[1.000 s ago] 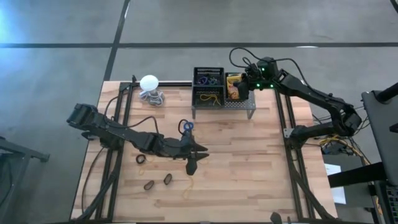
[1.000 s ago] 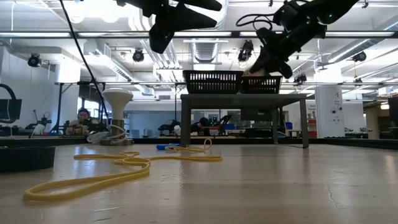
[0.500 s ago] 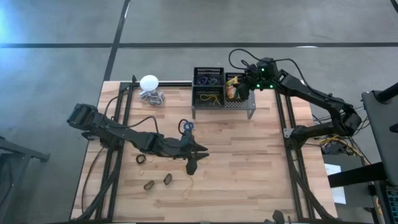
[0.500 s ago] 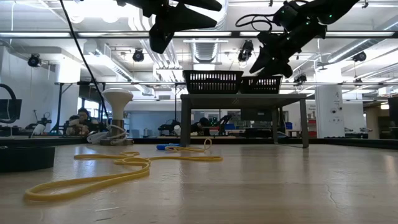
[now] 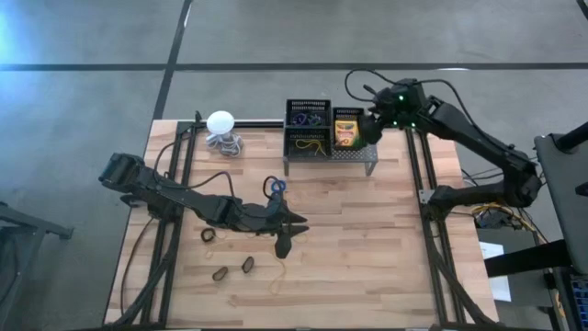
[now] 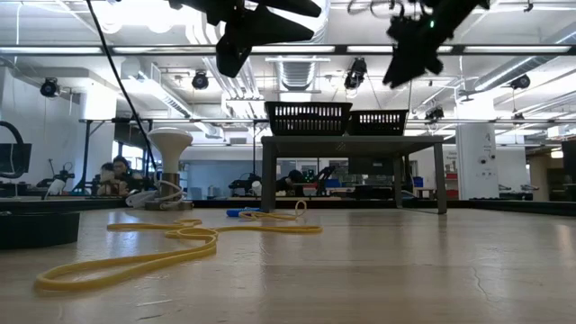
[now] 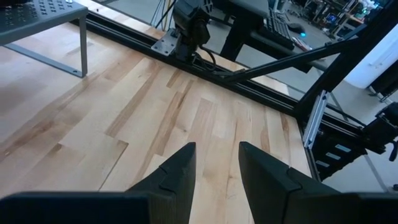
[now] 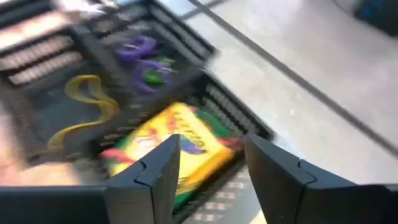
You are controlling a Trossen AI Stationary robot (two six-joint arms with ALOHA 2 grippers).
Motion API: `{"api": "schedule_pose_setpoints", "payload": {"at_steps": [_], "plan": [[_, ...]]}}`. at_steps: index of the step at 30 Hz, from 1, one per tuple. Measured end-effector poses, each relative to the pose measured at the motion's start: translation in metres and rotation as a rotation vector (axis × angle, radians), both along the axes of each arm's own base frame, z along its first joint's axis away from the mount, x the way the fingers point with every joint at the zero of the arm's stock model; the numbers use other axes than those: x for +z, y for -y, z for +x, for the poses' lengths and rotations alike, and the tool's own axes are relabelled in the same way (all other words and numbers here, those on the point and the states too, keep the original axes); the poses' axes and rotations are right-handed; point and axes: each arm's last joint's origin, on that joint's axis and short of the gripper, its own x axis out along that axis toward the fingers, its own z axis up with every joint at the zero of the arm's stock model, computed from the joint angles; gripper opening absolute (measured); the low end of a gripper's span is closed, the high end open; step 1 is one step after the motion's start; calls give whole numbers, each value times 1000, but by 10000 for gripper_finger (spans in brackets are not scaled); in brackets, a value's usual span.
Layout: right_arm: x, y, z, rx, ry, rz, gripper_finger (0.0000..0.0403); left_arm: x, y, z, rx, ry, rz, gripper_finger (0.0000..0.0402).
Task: Pick & Place Office Desk Supplies
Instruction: Put the yellow rubber band into the bottom left black bin
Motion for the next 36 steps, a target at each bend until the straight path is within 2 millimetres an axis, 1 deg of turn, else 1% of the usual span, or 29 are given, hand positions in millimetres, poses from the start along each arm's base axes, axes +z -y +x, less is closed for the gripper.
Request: {"api": "schedule_pose_setpoints", "payload": {"at_steps": [3, 5, 7, 9, 11, 14, 18, 20, 22, 25, 27, 30, 33, 36], "plan": [[17, -24, 6, 106, 29, -38, 166, 0, 0, 0, 0, 0, 1, 127], [22, -45, 12, 194, 65, -57, 160, 0, 0, -1, -5, -10, 11, 127], [23, -69, 18, 298, 112, -66, 153, 1, 2, -5, -18, -34, 27, 127], [18, -97, 25, 405, 149, -72, 147, 3, 6, -9, -34, -49, 32, 127], [8, -125, 30, 506, 162, -87, 142, 4, 12, -14, -56, -69, 39, 127], [-16, -163, 34, 646, 154, -100, 135, 1, 23, -23, -97, -122, 58, 127], [-59, -207, 40, 821, 156, -82, 129, -9, 39, -36, -126, -237, 78, 127], [-83, -222, 44, 868, 172, -56, 127, -16, 43, -44, -117, -320, 82, 127], [-104, -232, 49, 875, 218, -23, 128, -24, 44, -51, -79, -392, 74, 127], [-129, -233, 62, 826, 289, 34, 135, -35, 41, -57, -8, -434, 35, 127], [-147, -231, 72, 827, 273, 41, 144, -40, 39, -60, 38, -437, 26, 127], [-170, -226, 88, 836, 220, 65, 162, -47, 32, -62, 140, -408, 82, 127], [-191, -220, 108, 845, 147, 101, 181, -50, 26, -63, 254, -363, 122, 127], [-206, -215, 134, 880, 96, 82, 195, -50, 24, -62, 284, -349, 129, 127]]}}
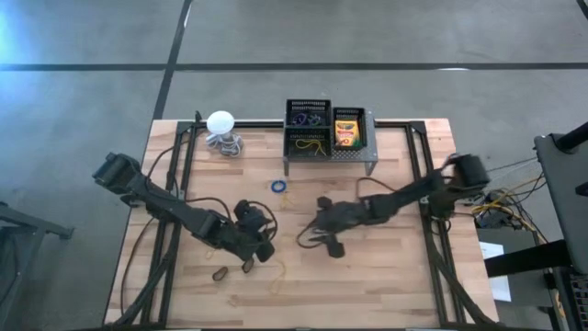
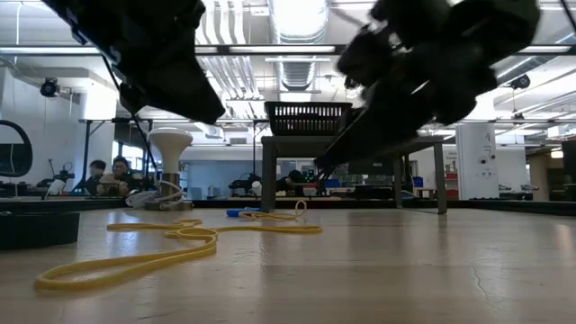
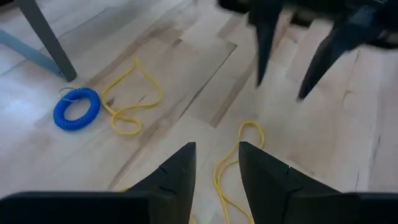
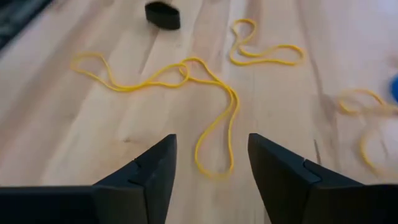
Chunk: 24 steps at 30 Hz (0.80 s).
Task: Pick & Place Office Desk Supplies
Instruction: Put the yellow rubber band into the bottom left black bin
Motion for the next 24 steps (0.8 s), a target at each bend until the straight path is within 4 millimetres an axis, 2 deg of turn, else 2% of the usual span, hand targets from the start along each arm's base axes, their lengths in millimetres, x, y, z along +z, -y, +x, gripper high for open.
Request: {"api": "schedule_pose_setpoints", "payload": {"at_steps": [5, 10, 14, 17, 20, 24], "plan": [[-19, 8, 45, 93, -15, -76, 199, 3, -2, 3, 11, 25, -11, 127], [-28, 15, 79, 203, -29, -18, 186, 3, -2, 3, 11, 27, -13, 127], [-43, 17, 92, 253, -89, 2, 172, 3, -2, 3, 7, 25, -16, 127], [-47, 17, 97, 259, -100, 5, 160, 4, -2, 4, 8, 29, -17, 127], [-47, 19, 96, 249, -104, 3, 146, 4, -1, 4, 10, 42, -26, 127], [-34, 20, 84, 205, -102, -35, 128, 6, -1, 6, 10, 63, -42, 127]]}}
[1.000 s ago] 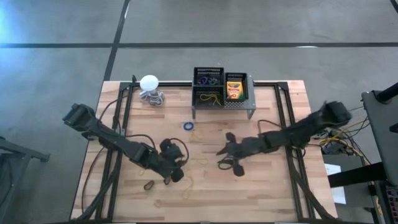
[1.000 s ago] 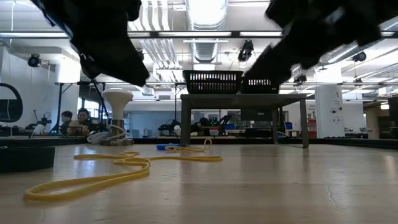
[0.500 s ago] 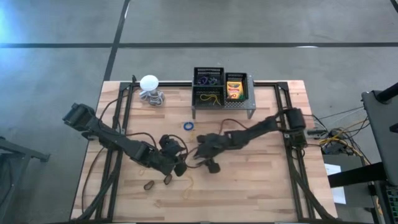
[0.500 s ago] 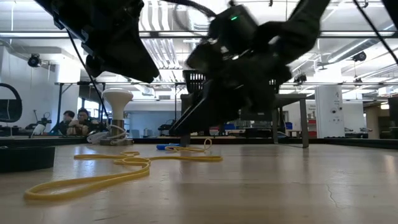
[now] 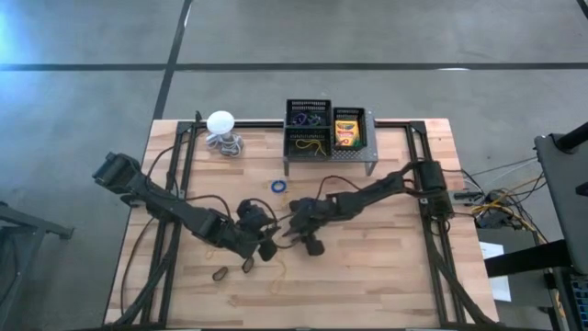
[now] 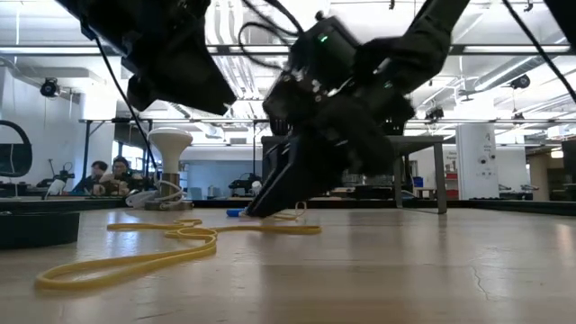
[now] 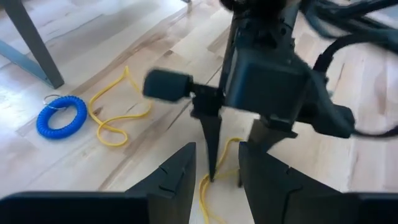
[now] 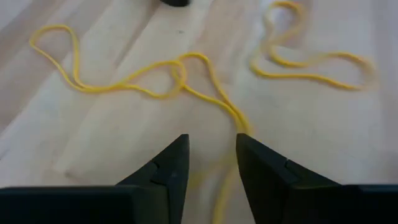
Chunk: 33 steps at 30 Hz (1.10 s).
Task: Pick & Place Office Desk Supplies
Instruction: Put the yellow rubber band into the bottom left black bin
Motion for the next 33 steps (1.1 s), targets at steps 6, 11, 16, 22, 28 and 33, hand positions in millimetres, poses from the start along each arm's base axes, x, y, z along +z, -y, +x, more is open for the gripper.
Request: {"api": "schedule_pose_setpoints", "payload": {"at_steps": [6, 11, 16, 22, 28, 33], "plan": [[10, 6, -23, -102, 46, -77, 114, 1, 2, 0, -39, -7, -43, 127], [-6, 6, -24, -96, 112, -61, 126, 5, 2, -5, -110, -57, -105, 127], [-21, 2, -8, -47, 97, -14, 145, 16, -2, -14, -101, -59, -116, 127], [-19, 2, 3, -15, 31, -52, 133, 25, -6, -20, -58, -25, -87, 127], [-20, 4, 1, -57, -53, -123, 66, 25, -6, -21, -39, -13, -104, 127], [-15, 6, -5, -111, -130, -150, 14, 24, -6, -21, -26, -9, -121, 127]]}}
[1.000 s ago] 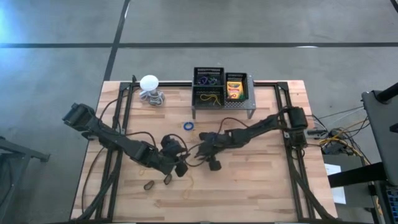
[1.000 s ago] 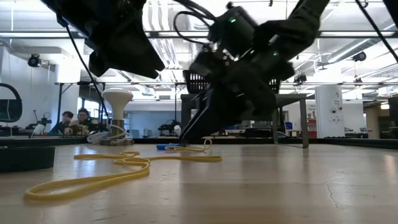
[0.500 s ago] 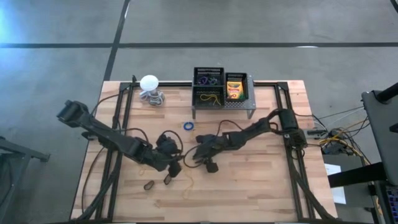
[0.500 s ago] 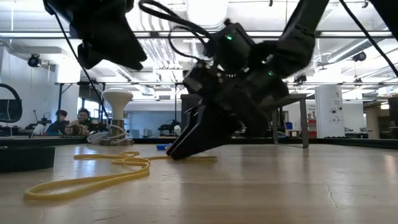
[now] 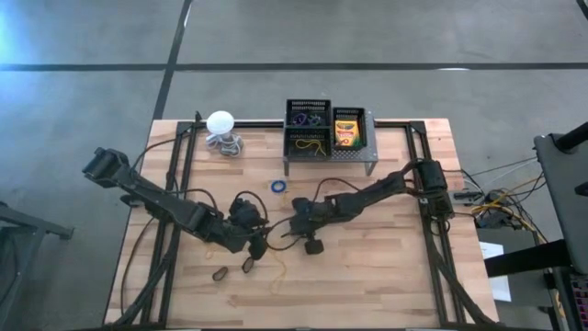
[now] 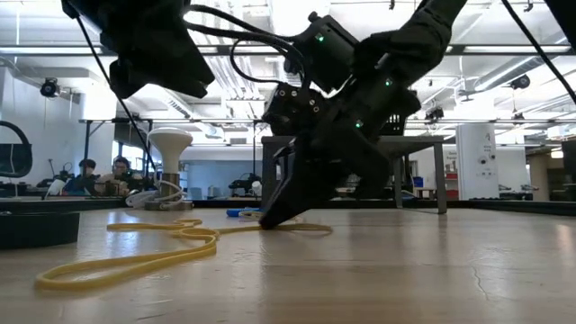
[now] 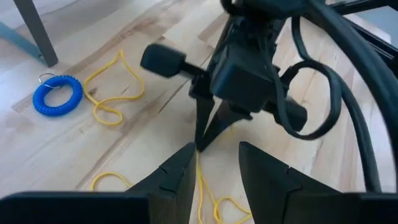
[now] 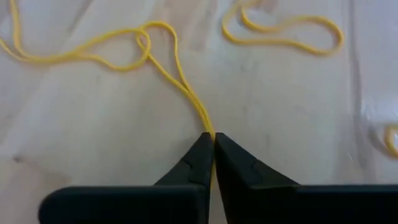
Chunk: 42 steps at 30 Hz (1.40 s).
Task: Pick & Place Office Desk Supplies
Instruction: Put the yellow rubber band into the bottom left black bin
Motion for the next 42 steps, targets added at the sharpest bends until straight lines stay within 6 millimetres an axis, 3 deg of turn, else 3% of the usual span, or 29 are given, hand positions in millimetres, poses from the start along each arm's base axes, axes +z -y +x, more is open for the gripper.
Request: {"api": "schedule_pose_setpoints", "payload": {"at_steps": [6, 13, 18, 22, 26, 29, 35, 42], "plan": [[38, -5, -24, -43, -91, -86, 9, 0, 1, 0, -2, 0, 0, 127], [116, -6, -55, -100, 7, -113, 8, 0, 1, 0, 21, 17, -15, 127], [177, -1, -74, -164, 227, -139, 8, 1, 0, 1, 30, 26, -11, 127], [207, 12, -84, -252, 342, -241, 8, 1, 0, 1, 38, 37, -5, 127], [232, 40, -84, -323, 423, -314, 8, 2, 0, 1, 49, 44, 4, 127], [235, 66, -77, -373, 409, -365, 8, 2, 0, 1, 47, 43, 6, 127], [221, 115, -63, -477, 328, -425, 8, 2, 0, 1, 33, 38, 24, 127], [197, 144, -52, -530, 230, -435, 8, 2, 0, 1, 34, 38, 25, 127]]}}
